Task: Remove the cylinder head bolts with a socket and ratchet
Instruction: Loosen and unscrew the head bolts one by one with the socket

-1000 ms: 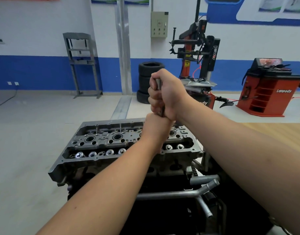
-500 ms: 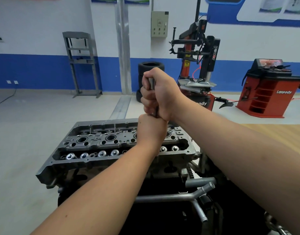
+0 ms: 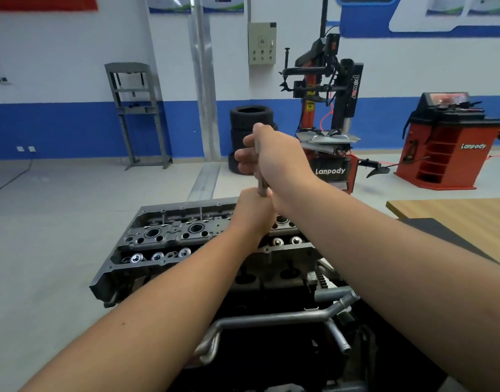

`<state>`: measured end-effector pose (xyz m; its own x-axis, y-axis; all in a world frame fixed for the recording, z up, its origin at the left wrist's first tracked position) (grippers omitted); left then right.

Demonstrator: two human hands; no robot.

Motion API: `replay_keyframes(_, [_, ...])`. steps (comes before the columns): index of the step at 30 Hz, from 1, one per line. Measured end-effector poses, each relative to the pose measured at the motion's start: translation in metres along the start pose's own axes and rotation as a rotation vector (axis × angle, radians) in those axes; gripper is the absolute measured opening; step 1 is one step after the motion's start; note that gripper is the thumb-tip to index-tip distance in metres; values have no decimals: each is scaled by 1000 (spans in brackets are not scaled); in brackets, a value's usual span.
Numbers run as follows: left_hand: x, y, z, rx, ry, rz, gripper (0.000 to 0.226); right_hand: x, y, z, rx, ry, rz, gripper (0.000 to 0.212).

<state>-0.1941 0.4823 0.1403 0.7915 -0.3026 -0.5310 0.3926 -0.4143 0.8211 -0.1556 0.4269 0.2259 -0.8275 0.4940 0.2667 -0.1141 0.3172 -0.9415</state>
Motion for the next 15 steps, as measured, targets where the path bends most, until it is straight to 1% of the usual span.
replay_keyframes(1, [-2,1,-1,39,-42,-27,22,2,-1,3,1,37,-45,25])
replay_keyframes(3, [-1,3,-3,69,-154,87,17,6,-2,6,-31,118,-112,26])
replay_keyframes(5, [1,3,-6,13,-263,256,10,9,-4,8,-86,190,-88,29])
replay_keyframes(6, [2,2,-7,-23,-310,295,7,11,-4,8,-116,219,-52,29])
replay_keyframes(8, [3,0,-6,-73,-386,259,11,14,-2,8,-174,258,-16,32])
replay_keyframes(9, [4,-1,-5,-71,-401,243,14,15,-1,7,-200,269,-24,36])
replay_keyframes(12, [5,-1,-5,-17,-347,254,20,13,-1,-1,-247,280,-4,43])
replay_keyframes(15, [6,-2,-6,27,-210,247,29,15,-5,-8,-245,260,125,40])
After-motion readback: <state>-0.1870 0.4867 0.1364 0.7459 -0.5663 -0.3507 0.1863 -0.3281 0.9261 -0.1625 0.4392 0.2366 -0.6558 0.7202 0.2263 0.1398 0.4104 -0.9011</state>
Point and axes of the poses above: each hand's wrist, its own z-axis away from the middle knuckle, its own x-axis out of the palm, y = z × x, the point moved 5 cm from there along -z, towards the middle knuckle, and after that the axes turned 15 degrees about -z, right-handed, at the moved point
